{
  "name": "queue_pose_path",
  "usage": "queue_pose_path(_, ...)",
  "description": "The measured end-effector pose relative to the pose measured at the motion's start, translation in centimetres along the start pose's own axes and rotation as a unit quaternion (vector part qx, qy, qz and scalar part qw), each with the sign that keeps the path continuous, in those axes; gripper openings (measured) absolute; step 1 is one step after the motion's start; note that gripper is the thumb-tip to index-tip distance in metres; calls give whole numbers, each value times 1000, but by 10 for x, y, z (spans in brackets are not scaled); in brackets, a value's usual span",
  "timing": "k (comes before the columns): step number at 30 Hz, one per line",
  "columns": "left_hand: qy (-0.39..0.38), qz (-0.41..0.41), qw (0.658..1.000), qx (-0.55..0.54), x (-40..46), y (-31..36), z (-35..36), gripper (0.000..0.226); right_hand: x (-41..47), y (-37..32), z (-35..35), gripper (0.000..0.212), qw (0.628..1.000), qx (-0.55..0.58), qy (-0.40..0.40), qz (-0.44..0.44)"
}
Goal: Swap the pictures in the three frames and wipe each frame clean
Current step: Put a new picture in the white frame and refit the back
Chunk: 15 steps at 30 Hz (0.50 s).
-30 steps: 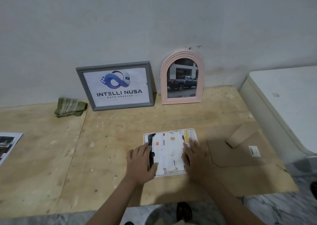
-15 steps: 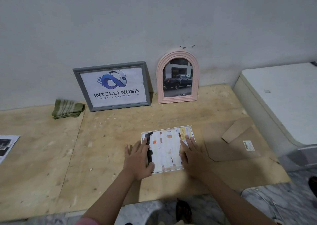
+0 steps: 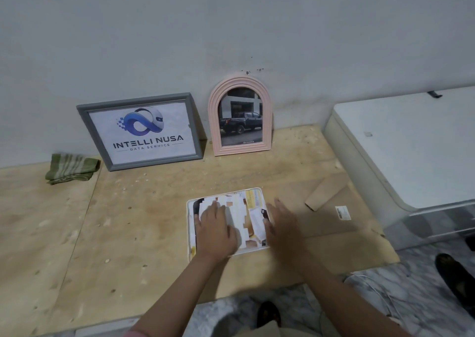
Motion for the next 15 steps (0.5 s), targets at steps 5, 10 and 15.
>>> queue_pose_path(5, -6, 9, 986, -168, 13, 82, -10, 38, 1, 54, -74, 52, 993, 10, 87, 74)
queue_pose_path(10, -107, -54, 956, -267, 28, 139, 10, 15, -2, 110, -138, 39, 973, -27, 117, 197)
queue_pose_path(15, -176, -125, 935, -280, 35, 161, 16, 32, 4, 146, -157, 24, 958, -50, 78, 271)
Point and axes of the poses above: each hand's wrist, its own x-axis towards the middle knuckle, its own z-axis out of the palm, y = z × x, the point moved 8 cm from there along x, towards the middle knuckle, and after that the axes turned 15 degrees about x, right-handed, at the moved point
